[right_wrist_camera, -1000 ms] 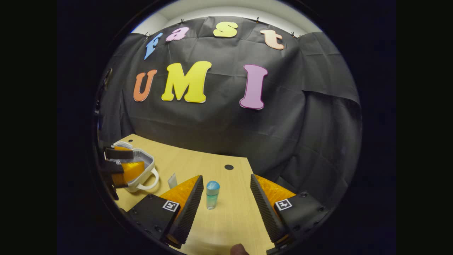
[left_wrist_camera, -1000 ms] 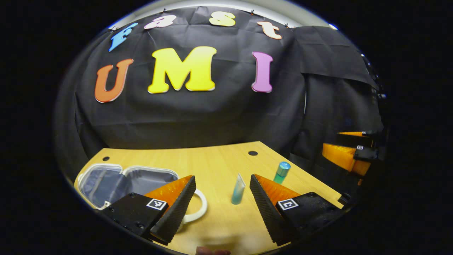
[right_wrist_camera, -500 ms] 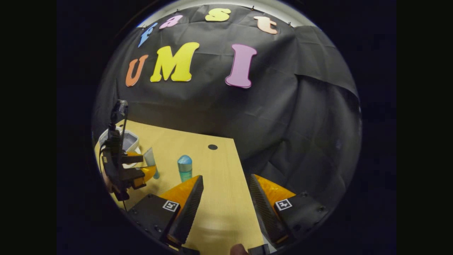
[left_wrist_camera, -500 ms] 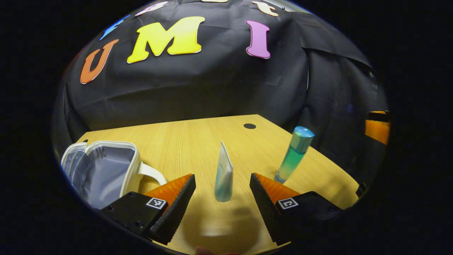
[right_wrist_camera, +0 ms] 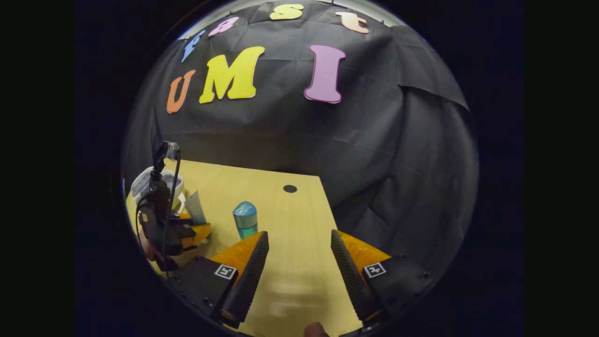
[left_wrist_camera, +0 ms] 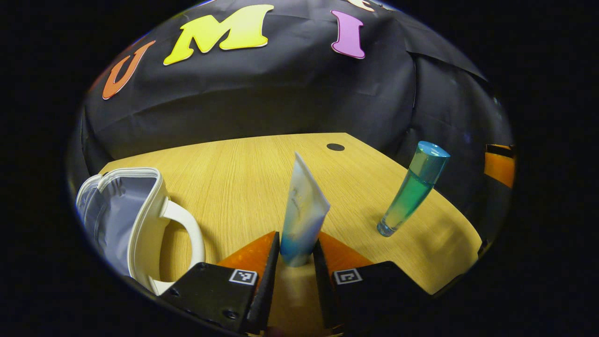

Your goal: First open the suitcase, pack the skin care products into it, and then close the suitcase.

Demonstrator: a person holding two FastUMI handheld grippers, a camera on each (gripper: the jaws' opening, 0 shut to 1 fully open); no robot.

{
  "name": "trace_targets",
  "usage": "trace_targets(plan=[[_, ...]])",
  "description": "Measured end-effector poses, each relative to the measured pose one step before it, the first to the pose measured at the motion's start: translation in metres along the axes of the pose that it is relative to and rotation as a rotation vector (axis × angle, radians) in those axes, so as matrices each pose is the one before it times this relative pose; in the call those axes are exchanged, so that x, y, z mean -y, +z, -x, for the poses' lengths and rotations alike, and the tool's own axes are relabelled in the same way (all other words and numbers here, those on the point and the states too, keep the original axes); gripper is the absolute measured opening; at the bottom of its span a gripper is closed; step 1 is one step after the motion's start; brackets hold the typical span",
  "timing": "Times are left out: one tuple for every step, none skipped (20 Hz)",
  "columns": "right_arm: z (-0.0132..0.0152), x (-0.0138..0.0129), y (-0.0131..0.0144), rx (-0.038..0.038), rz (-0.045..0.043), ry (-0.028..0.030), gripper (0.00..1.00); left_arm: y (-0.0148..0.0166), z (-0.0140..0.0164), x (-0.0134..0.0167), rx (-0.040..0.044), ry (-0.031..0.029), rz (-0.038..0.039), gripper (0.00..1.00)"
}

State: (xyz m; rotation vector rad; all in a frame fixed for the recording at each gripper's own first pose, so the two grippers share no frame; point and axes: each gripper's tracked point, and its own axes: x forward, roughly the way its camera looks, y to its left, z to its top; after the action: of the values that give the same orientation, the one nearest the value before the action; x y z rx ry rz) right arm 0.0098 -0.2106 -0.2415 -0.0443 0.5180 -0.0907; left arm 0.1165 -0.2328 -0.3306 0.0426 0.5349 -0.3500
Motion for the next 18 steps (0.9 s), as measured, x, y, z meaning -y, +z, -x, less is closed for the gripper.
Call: trace_targets(plan=[[-0.00263, -0.00439, -0.00238, -0.00517, 0.00330, 0.01712, 0.80, 0.00170, -0.00148, 0.00232, -0.00516, -0.01165, -0.00036, 0.50], [-0.00276, -0.00183, -0.00263, -0.00559, 0.00614, 0.01422, 0.80, 0.00012, -0.00085, 0.00190, -0.00508, -0.01213, -0.00084, 0.42], [-0.00245, -0.00186, -0.00343, -0.00899, 0.00416, 0.01172, 0.80, 0.00049, 0.00062, -0.00012, -0.00430, -0.00561, -0.00298, 0.41], [-0.00235, -0.00235, -0.00326, -0.01129, -0.00148, 0.01181, 0.80, 0.00156, 0.00145, -0.00055, -0.00465, -0.00794, 0.00296, 0.39], [-0.00208, -0.00354, -0.00463, -0.01386, -0.00686, 0.01697, 0.80, 0.00097, 0.00283, 0.00035, -0.00489, -0.00790, 0.00823, 0.44], [-0.00079, -0.00542, -0.00223, -0.00885, -0.00779, 0.02263, 0.80, 0.00397, 0.00435, 0.00114, 0.00078, -0.01095, 0.01128, 0.36], [-0.00232, -0.00568, -0.00324, -0.00646, -0.00126, 0.01846, 0.80, 0.00526, 0.00331, 0.00095, 0.00644, -0.01022, 0.01058, 0.36], [-0.00299, -0.00504, -0.00250, -0.00623, 0.00290, 0.01901, 0.80, 0.00548, 0.00363, 0.00227, 0.00303, -0.01232, 0.00795, 0.35], [-0.00378, -0.00681, -0.00335, -0.00678, 0.00553, 0.02117, 0.80, 0.00449, 0.00448, 0.00159, 0.00156, -0.00969, 0.00736, 0.35], [-0.00379, -0.00577, -0.00214, -0.00551, 0.00316, 0.02203, 0.80, 0.00582, 0.00560, 0.00111, 0.00080, -0.00595, 0.01029, 0.34], [-0.00542, -0.00539, -0.00284, -0.00758, 0.00111, 0.02036, 0.80, 0.00568, 0.00786, -0.00033, 0.00209, 0.00067, 0.01392, 0.41], [-0.00562, -0.00384, -0.00145, -0.00659, -0.00282, 0.01546, 0.80, 0.00590, 0.00812, -0.00089, 0.00185, 0.00483, 0.00717, 0.33], [-0.00626, -0.00301, -0.00332, -0.00673, -0.00562, 0.01216, 0.80, 0.00349, 0.01031, -0.00250, -0.00609, 0.01336, 0.00243, 0.33], [-0.00682, -0.00282, -0.00040, -0.00395, -0.00265, 0.00887, 0.80, 0.00398, 0.01187, -0.00177, -0.00360, 0.00722, 0.00768, 0.33], [-0.00752, -0.00238, -0.00051, -0.00070, -0.00268, 0.00727, 0.79, 0.00553, 0.01382, -0.00230, 0.00430, 0.00743, -0.00279, 0.33], [-0.00825, -0.00333, 0.00091, -0.00132, -0.00153, 0.01072, 0.80, 0.00722, 0.01448, -0.00489, 0.01060, 0.01249, -0.00620, 0.33], [-0.00913, -0.00456, -0.00022, -0.00278, -0.00497, 0.01512, 0.80, 0.00726, 0.01454, -0.00641, 0.01040, 0.01935, -0.00338, 0.33], [-0.00902, -0.00491, 0.00024, -0.00750, -0.01340, 0.01992, 0.80, 0.00603, 0.01281, -0.00709, 0.01000, 0.01880, 0.00860, 0.33]])
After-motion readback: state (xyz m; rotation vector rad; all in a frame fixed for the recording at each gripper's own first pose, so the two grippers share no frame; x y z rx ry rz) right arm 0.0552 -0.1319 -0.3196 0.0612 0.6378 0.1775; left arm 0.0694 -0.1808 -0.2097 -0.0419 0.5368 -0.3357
